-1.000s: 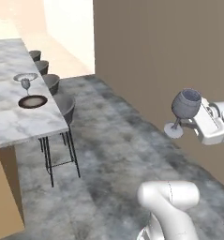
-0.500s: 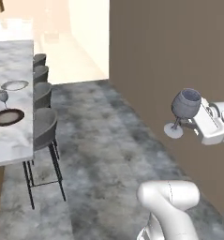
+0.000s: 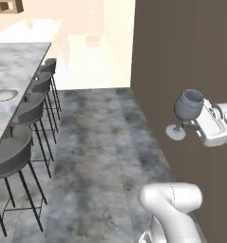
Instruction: Retrieve the wine glasses from the counter and place one next to each plate.
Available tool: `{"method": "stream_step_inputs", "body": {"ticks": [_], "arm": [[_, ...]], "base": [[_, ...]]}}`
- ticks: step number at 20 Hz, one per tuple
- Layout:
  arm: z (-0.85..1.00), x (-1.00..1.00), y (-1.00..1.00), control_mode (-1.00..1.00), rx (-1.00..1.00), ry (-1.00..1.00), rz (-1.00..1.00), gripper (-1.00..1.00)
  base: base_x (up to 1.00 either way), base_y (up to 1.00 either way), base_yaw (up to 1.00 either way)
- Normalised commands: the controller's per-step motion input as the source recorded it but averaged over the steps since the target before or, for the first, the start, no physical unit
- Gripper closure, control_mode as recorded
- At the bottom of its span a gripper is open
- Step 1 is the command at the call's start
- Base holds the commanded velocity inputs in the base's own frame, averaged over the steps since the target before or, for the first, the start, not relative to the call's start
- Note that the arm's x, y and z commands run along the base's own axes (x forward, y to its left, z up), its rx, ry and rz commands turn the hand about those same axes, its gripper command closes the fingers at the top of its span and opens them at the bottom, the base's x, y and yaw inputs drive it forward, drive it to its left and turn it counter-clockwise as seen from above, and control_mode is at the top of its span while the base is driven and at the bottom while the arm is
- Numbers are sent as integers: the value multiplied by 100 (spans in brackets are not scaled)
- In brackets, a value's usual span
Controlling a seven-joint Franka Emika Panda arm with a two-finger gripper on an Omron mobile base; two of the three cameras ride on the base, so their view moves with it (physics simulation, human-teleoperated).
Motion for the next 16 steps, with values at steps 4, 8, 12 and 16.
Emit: {"method": "stream_step_inputs", "body": {"ticks": [4, 8, 12, 16], "arm": [[0, 0, 0, 100, 0, 0, 0, 100], [0, 0, 0, 100, 0, 0, 0, 100], [0, 0, 0, 100, 0, 0, 0, 100], [0, 0, 0, 100, 0, 0, 0, 100]], "base": [[100, -98, 35], [100, -92, 38], [100, -96, 40], [100, -92, 43]]}}
